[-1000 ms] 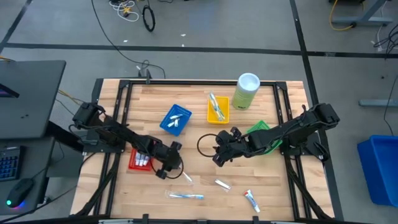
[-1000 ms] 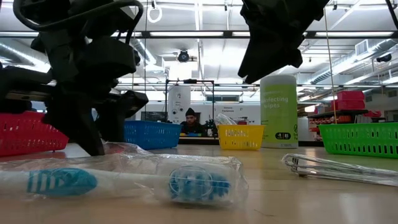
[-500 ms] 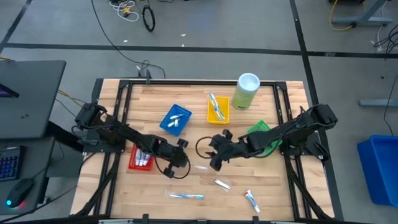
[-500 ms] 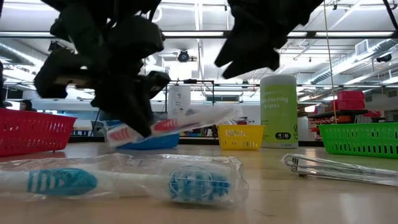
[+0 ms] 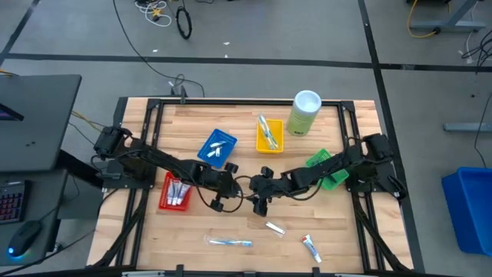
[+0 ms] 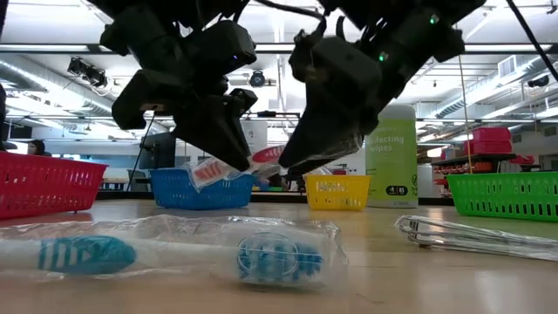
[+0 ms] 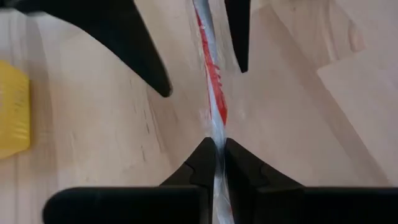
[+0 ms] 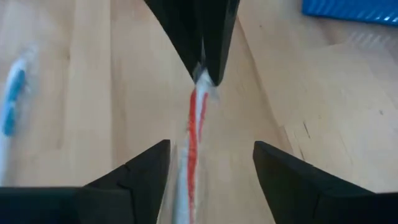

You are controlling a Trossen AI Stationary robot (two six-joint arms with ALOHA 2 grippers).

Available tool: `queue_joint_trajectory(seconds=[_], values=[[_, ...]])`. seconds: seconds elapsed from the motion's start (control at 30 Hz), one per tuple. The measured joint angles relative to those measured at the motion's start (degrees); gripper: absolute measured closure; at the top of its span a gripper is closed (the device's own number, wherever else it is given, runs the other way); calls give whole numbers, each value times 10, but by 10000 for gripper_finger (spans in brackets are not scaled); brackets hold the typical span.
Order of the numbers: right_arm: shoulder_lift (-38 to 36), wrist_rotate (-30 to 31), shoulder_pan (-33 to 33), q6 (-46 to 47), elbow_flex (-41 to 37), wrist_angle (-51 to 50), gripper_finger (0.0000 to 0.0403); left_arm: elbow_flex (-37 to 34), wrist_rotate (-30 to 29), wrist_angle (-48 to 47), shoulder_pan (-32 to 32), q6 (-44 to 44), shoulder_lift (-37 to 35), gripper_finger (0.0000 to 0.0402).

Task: Pick & Place Travel size toiletries
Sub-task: Put the red toothbrush into the yellow basket

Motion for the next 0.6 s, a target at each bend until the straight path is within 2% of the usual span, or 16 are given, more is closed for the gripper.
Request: queue_joint_trajectory(seconds=[0.17, 0.6], values=[[12, -6, -9, -27, 0, 1, 200, 0, 0, -1, 4, 7, 0, 370], [12, -38, -28, -79, 0, 38, 364, 0, -5, -6, 16, 9, -2, 367]])
